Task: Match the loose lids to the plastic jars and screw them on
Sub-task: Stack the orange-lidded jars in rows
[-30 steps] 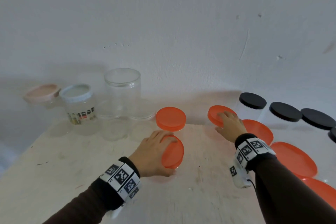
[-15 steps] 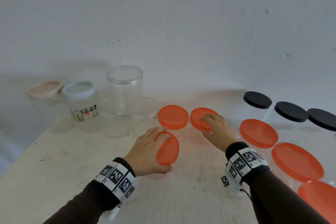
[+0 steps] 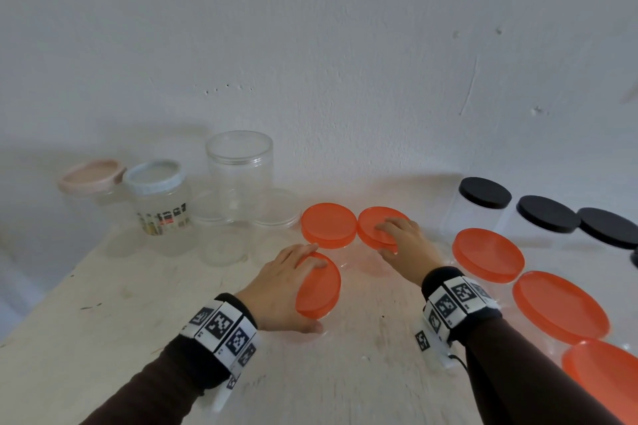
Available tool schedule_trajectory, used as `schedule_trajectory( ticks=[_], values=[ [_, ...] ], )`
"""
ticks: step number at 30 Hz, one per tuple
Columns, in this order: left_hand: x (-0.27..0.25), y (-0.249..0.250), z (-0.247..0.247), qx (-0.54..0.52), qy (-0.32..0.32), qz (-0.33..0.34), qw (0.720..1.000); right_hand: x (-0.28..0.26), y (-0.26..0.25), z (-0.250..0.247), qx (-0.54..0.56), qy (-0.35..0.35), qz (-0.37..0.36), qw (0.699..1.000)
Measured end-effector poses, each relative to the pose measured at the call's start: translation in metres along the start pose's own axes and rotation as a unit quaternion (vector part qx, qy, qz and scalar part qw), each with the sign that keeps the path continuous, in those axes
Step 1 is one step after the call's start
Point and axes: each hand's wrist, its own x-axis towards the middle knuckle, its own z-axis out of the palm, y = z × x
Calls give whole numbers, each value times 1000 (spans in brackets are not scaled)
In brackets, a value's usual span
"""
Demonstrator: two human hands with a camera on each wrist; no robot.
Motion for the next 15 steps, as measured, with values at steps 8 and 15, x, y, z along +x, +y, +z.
schedule_trajectory(
  ticks=[8,15],
  values=[
    [0,6,-16,-42,58,41,997,-33,26,-6,-78,77,112,988],
    [27,26,-56,-89,208,95,969,-55,60,-23,-149,37,255,955]
  ],
)
